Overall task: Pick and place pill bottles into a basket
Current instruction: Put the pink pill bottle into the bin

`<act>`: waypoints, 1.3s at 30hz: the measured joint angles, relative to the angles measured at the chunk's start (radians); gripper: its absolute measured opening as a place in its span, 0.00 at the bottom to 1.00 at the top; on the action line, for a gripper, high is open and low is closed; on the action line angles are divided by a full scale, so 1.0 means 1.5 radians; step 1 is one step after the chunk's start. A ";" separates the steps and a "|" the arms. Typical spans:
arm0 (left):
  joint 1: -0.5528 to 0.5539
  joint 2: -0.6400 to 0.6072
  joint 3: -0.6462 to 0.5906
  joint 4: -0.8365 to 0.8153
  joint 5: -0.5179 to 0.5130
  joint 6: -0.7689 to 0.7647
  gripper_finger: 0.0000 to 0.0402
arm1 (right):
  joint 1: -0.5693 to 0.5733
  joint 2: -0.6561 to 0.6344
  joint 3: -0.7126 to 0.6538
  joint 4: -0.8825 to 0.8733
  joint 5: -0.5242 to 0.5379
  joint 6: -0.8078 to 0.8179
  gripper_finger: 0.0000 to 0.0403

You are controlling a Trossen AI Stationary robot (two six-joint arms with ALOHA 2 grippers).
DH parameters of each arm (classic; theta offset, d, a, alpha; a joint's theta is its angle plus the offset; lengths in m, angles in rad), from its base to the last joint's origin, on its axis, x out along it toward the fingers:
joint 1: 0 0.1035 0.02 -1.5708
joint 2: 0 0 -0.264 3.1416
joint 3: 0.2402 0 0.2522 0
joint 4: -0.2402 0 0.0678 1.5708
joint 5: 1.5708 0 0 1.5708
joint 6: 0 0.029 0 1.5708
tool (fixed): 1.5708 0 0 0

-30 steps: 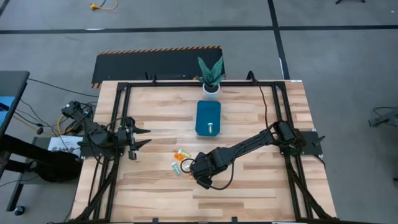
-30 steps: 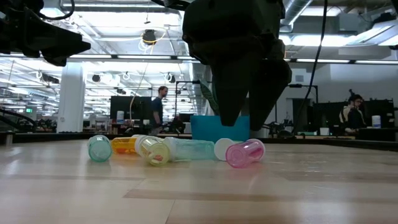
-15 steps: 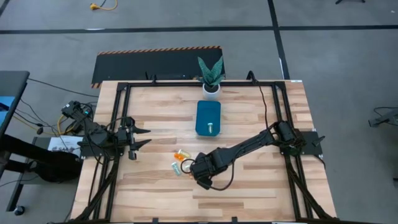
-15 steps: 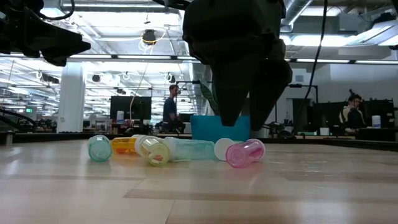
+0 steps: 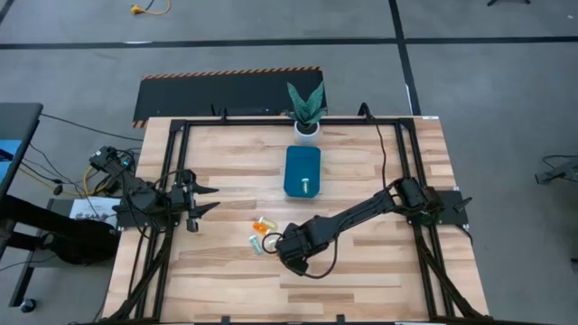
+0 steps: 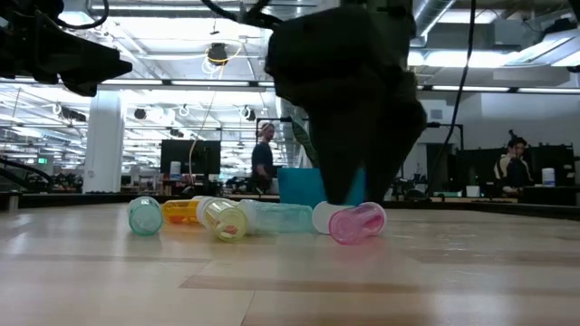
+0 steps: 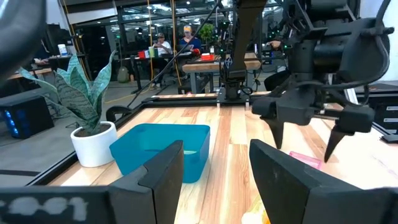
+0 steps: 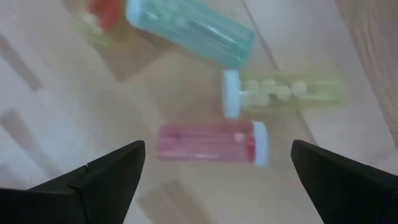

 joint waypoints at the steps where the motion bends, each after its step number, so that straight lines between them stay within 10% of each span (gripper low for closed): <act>1: 0.000 0.000 0.000 0.000 0.000 0.000 0.44 | 0.000 0.006 0.003 0.012 -0.006 0.000 0.99; 39: 0.000 0.000 0.000 0.000 0.000 0.000 0.44 | -0.004 0.035 0.000 0.036 -0.031 -0.005 0.97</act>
